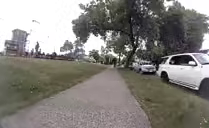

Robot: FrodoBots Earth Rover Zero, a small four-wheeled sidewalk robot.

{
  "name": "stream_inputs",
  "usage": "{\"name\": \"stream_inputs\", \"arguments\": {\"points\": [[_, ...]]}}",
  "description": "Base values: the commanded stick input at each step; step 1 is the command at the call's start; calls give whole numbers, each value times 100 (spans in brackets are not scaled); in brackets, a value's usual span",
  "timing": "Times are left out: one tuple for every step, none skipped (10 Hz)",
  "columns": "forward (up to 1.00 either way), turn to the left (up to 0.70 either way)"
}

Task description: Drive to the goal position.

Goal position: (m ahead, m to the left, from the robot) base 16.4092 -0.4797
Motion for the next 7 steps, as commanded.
{"name": "stream_inputs", "arguments": {"points": [[70,0],[70,0],[70,0],[70,0],[70,0],[70,0],[70,0]]}}
